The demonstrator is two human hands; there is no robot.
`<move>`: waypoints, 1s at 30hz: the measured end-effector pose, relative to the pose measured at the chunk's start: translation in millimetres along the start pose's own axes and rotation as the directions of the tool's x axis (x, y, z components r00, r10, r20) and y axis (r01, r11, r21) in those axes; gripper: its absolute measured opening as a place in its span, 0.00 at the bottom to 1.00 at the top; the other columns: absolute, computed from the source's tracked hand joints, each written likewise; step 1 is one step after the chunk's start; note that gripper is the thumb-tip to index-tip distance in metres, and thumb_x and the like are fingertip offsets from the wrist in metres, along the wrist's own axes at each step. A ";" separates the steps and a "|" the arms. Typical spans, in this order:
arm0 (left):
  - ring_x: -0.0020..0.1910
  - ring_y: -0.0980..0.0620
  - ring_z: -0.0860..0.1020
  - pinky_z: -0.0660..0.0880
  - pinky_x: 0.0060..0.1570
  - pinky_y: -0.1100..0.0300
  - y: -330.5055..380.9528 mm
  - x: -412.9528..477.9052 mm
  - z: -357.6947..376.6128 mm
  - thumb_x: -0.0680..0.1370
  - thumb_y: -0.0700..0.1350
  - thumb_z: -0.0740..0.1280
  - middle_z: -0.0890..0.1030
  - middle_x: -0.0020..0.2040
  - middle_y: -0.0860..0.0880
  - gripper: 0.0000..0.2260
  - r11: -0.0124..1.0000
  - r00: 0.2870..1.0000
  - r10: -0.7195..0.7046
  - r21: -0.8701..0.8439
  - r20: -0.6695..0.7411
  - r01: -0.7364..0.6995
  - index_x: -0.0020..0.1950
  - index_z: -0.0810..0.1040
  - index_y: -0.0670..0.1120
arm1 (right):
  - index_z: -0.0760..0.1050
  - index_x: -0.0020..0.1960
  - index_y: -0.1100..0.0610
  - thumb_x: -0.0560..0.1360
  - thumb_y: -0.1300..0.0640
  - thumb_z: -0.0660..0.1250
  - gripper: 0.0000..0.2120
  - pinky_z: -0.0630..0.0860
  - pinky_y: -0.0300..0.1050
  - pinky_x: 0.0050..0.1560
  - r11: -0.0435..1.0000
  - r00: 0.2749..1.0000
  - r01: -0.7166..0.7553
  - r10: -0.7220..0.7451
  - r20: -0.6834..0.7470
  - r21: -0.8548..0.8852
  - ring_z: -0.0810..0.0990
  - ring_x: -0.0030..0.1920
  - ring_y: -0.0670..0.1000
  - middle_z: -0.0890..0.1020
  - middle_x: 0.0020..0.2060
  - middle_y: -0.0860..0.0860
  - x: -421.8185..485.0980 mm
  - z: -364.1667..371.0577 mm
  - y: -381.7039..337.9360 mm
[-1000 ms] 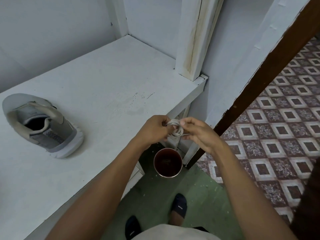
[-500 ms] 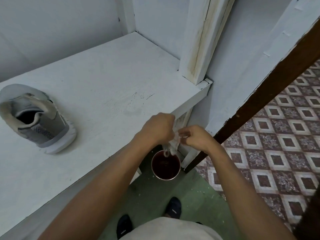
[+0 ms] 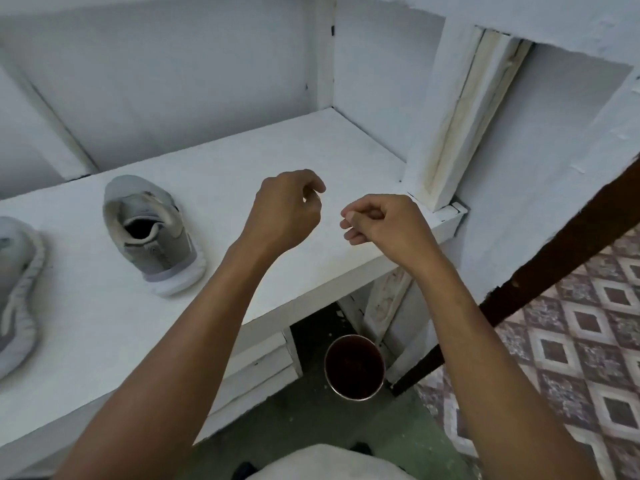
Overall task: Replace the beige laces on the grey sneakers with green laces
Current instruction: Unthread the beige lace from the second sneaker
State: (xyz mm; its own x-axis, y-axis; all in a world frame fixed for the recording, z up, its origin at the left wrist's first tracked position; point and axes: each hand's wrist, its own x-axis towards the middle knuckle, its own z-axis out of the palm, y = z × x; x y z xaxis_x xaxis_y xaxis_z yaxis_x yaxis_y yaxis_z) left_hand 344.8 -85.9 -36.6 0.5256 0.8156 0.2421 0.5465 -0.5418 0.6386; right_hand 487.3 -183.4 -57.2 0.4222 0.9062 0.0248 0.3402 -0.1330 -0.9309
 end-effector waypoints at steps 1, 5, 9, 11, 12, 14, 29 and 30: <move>0.42 0.51 0.80 0.71 0.38 0.64 -3.0 -1.4 -10.2 0.80 0.39 0.62 0.82 0.50 0.51 0.10 1.000 0.999 -0.023 -0.015 -0.038 0.023 0.55 0.81 0.48 | 0.83 0.48 0.58 0.78 0.62 0.66 0.07 0.83 0.44 0.47 1.000 1.000 0.026 -0.026 0.012 0.009 0.86 0.38 0.49 0.86 0.39 0.50 2.5 4.7 -8.3; 0.42 0.49 0.81 0.77 0.38 0.57 -24.9 -13.6 -70.1 0.78 0.40 0.63 0.81 0.44 0.54 0.08 0.987 0.970 -0.161 -0.061 -0.184 0.152 0.49 0.80 0.51 | 0.83 0.48 0.58 0.78 0.62 0.66 0.06 0.83 0.44 0.47 0.989 0.983 0.139 -0.144 0.115 0.055 0.85 0.38 0.49 0.86 0.38 0.50 15.9 42.3 -50.0; 0.38 0.52 0.81 0.75 0.38 0.60 -54.5 -41.9 -131.9 0.77 0.41 0.64 0.80 0.42 0.56 0.09 0.958 0.902 -0.283 -0.056 -0.326 0.281 0.50 0.81 0.51 | 0.83 0.46 0.58 0.77 0.63 0.66 0.06 0.83 0.48 0.48 0.968 0.938 0.220 -0.245 0.245 0.125 0.85 0.37 0.50 0.86 0.36 0.50 24.3 96.6 -92.6; 0.33 0.53 0.81 0.77 0.34 0.59 -73.3 -58.7 -161.9 0.77 0.40 0.64 0.81 0.42 0.55 0.09 0.942 0.870 -0.332 -0.075 -0.365 0.328 0.49 0.81 0.50 | 0.82 0.45 0.58 0.77 0.62 0.67 0.06 0.83 0.50 0.48 0.956 0.905 0.255 -0.288 0.312 0.145 0.85 0.37 0.50 0.86 0.36 0.50 25.1 127.7 -114.9; 0.31 0.53 0.81 0.78 0.33 0.58 -84.1 -68.5 -179.1 0.77 0.39 0.64 0.81 0.42 0.53 0.08 0.932 0.851 -0.359 -0.095 -0.384 0.351 0.49 0.81 0.49 | 0.82 0.44 0.58 0.77 0.62 0.67 0.06 0.83 0.51 0.49 0.951 0.885 0.267 -0.306 0.350 0.156 0.85 0.37 0.50 0.86 0.36 0.50 24.2 145.9 -127.2; 0.29 0.54 0.81 0.78 0.29 0.59 -103.2 -84.0 -206.0 0.77 0.39 0.64 0.82 0.41 0.52 0.07 0.916 0.822 -0.398 -0.125 -0.408 0.381 0.50 0.81 0.48 | 0.82 0.44 0.58 0.77 0.61 0.66 0.07 0.83 0.50 0.49 0.946 0.858 0.278 -0.323 0.398 0.169 0.85 0.37 0.50 0.86 0.36 0.50 21.6 176.4 -145.7; 0.44 0.51 0.80 0.79 0.46 0.55 -320.3 -148.5 -388.9 0.77 0.38 0.65 0.83 0.45 0.55 0.10 0.836 0.805 -0.513 0.043 -0.297 0.548 0.49 0.83 0.50 | 0.81 0.44 0.57 0.78 0.59 0.66 0.07 0.83 0.44 0.47 0.957 0.797 0.268 -0.286 0.532 0.113 0.85 0.40 0.51 0.86 0.38 0.50 24.1 401.7 -227.0; 0.45 0.52 0.79 0.77 0.43 0.60 -337.0 -150.5 -396.7 0.77 0.38 0.65 0.83 0.46 0.55 0.11 0.824 0.806 -0.513 0.093 -0.296 0.559 0.50 0.83 0.51 | 0.81 0.44 0.56 0.78 0.59 0.66 0.07 0.83 0.44 0.46 0.959 0.794 0.266 -0.276 0.542 0.098 0.85 0.40 0.51 0.86 0.38 0.50 25.0 411.8 -230.1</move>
State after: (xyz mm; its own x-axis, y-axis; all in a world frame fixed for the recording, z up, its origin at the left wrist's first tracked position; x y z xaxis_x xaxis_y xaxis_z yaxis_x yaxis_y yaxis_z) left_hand -177.1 54.6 1.6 -0.0501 0.9953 0.0834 0.8046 -0.0092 0.5937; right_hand 73.6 35.1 7.6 -0.2146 0.9735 0.0790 0.3561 0.1533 -0.9218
